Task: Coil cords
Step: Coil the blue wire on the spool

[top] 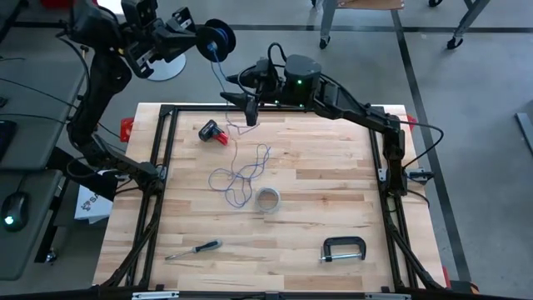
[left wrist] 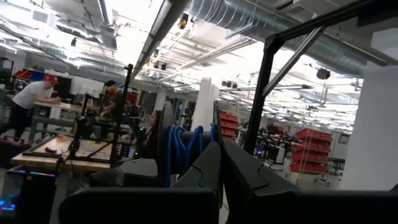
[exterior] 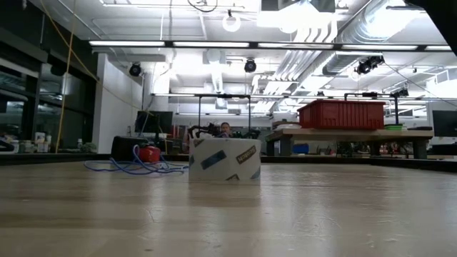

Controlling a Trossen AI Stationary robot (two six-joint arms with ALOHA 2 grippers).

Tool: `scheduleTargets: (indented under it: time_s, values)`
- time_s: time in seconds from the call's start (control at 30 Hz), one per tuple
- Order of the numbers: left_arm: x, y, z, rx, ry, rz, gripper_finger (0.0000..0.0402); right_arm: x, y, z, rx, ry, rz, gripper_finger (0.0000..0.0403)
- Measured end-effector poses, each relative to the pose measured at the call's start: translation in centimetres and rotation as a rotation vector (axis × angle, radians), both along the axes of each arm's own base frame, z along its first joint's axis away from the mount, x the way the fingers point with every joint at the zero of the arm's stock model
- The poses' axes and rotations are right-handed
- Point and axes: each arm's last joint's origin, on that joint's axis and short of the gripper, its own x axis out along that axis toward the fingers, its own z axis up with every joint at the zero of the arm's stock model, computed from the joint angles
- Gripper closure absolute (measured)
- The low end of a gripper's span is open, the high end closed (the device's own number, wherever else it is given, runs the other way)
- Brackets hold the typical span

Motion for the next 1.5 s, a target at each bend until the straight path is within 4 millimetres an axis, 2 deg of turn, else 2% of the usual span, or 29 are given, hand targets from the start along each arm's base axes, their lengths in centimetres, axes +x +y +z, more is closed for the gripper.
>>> scheduleTargets:
  time_s: [0.17,0.53,0.73,0.93,1.17,1.27,1.5]
  values:
    - [0.4,0.0,-0.1,-0.001,-0.005,0.003,0.0401,0.3,0.3,-0.2,-0.007,0.001,0.009,0.02]
    - [0.4,0.1,0.1,0.007,-0.031,0.018,0.0401,0.4,0.5,-0.3,-0.006,0.007,0.025,0.0225]
    - [0.4,0.0,0.2,0.012,-0.046,0.027,0.0401,0.4,0.5,-0.3,-0.006,0.005,0.025,0.0298]
    - [0.4,0.1,0.2,0.022,-0.055,0.042,0.0401,0.4,0.5,-0.3,-0.016,0.004,0.019,0.0393]
    - [0.4,0.3,0.0,0.033,-0.042,0.046,0.0401,0.0,0.6,0.0,0.004,0.014,0.03,0.0401]
    - [-0.4,0.9,-0.4,0.026,0.028,0.07,0.0401,-1.3,0.9,0.7,0.003,0.049,0.03,0.0401]
    - [-2.8,2.0,-2.0,-0.004,0.185,0.262,0.0401,-4.4,2.3,2.5,-0.012,0.103,0.076,0.0402]
